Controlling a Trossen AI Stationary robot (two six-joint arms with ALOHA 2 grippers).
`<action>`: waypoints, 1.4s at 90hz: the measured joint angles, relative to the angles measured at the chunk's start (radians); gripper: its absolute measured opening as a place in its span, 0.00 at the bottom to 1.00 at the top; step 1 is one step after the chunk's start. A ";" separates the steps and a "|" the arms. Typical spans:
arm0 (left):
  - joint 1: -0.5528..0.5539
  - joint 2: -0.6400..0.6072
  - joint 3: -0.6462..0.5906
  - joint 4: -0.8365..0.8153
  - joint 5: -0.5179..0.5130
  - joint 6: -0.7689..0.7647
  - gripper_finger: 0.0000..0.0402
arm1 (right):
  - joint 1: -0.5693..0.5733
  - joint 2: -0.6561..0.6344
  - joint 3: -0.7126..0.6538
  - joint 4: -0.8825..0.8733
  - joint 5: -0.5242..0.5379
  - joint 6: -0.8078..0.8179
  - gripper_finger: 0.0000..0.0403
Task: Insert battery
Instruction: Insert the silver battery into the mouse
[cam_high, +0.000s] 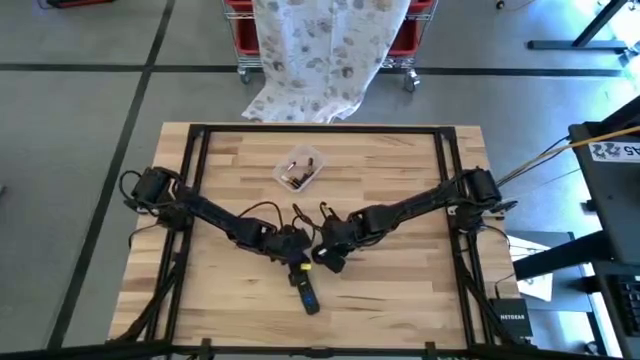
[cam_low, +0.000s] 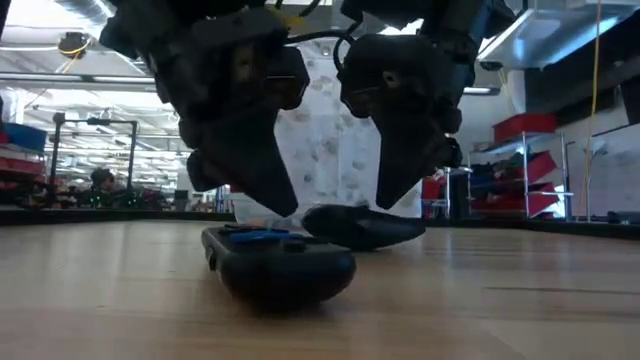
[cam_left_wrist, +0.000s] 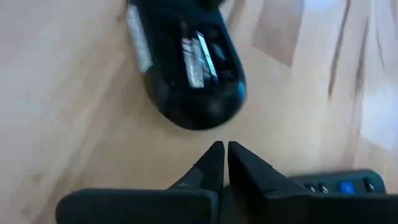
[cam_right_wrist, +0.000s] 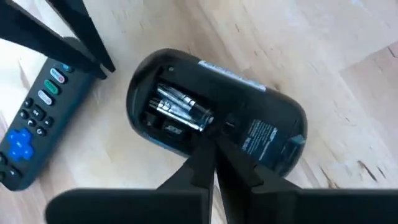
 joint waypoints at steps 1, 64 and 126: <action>0.000 0.001 0.000 0.000 -0.004 0.000 0.01 | 0.000 0.000 0.000 0.000 0.000 0.001 0.00; 0.024 0.026 0.000 0.006 -0.022 0.008 0.01 | -0.001 0.002 0.000 0.052 0.026 0.100 0.00; 0.024 0.026 -0.001 0.008 -0.049 0.008 0.01 | 0.001 0.013 0.000 0.044 0.044 0.154 0.00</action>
